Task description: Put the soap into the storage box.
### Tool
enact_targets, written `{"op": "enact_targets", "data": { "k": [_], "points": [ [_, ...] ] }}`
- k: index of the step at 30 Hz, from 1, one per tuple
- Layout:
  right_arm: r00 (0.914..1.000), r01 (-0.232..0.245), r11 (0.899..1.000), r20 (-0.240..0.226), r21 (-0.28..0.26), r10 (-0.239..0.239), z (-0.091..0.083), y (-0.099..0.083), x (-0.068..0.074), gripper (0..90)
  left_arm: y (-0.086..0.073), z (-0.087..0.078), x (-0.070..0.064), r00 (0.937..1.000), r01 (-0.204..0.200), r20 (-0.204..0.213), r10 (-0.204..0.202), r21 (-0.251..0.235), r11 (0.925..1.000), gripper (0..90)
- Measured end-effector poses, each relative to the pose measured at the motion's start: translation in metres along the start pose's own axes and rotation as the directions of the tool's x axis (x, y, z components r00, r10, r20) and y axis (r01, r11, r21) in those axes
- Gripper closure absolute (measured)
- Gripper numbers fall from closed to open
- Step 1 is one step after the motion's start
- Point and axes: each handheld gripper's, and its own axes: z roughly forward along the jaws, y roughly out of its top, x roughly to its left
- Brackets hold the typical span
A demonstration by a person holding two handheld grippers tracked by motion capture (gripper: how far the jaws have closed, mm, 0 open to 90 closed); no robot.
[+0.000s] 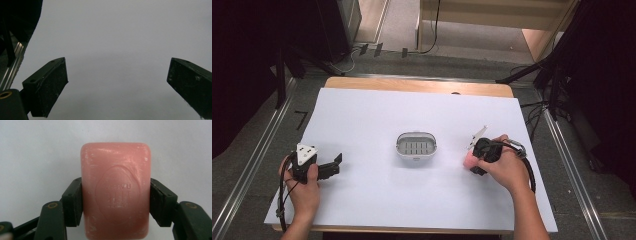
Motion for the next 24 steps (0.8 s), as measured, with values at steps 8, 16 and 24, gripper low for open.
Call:
{"op": "enact_targets", "data": {
  "k": [8,16,24],
  "points": [
    [0.9996,0.025,0.999,-0.009,-0.021,-0.025,-0.006,0.013,-0.001,38.5,0.0,0.0,0.0,1.0,0.0,0.0,0.0,0.0,1.0,3.6],
    [0.9984,0.054,0.998,-0.012,-0.023,-0.055,-0.01,0.023,-0.003,38.5,0.0,0.0,0.0,1.0,0.0,0.0,0.0,0.0,1.0,3.6],
    [0.9962,0.087,0.995,-0.003,-0.038,-0.088,-0.02,0.037,-0.002,38.5,0.0,0.0,0.0,1.0,-0.001,0.001,0.001,0.001,1.0,3.6]
  ]
}}
